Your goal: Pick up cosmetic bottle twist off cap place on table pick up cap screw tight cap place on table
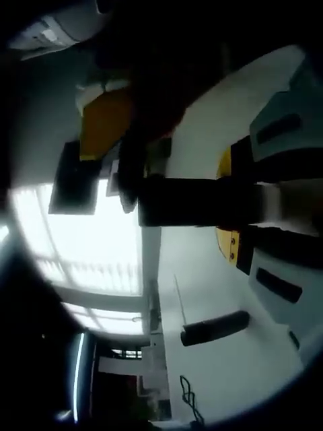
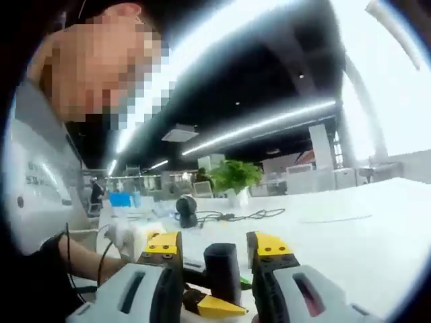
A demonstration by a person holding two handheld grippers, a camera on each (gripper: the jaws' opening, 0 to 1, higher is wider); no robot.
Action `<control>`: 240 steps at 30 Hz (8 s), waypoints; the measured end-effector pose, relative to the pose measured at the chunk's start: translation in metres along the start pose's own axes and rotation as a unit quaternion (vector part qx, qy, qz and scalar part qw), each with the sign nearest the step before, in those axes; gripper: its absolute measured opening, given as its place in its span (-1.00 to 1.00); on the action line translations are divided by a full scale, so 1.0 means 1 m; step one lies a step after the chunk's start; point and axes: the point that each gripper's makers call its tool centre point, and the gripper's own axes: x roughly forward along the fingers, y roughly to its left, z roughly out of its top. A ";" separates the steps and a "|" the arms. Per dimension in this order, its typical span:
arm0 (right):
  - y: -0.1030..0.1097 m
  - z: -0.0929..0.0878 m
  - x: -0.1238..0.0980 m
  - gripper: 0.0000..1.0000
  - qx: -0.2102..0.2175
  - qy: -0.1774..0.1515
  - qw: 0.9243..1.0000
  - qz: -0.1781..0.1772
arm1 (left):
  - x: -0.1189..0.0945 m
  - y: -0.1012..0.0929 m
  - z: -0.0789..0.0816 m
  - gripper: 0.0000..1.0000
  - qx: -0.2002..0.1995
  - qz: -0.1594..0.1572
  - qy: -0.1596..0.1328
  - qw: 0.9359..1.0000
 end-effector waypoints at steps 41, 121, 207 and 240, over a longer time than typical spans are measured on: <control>0.005 -0.022 0.023 -0.71 -0.028 0.064 0.993 0.100 | -0.001 -0.001 0.000 -0.76 0.004 0.007 0.017 1.000; 0.035 -0.017 0.013 -0.47 -0.043 0.063 0.849 0.523 | -0.006 -0.014 0.002 -0.74 0.006 -0.048 0.003 0.999; 0.003 -0.022 0.006 -0.68 -0.034 0.030 0.984 -0.175 | -0.003 -0.008 0.002 -0.73 0.043 -0.013 0.004 0.999; 0.010 -0.026 0.015 -0.68 -0.040 0.046 0.998 0.029 | -0.001 -0.008 0.002 -0.73 0.032 -0.032 0.003 0.999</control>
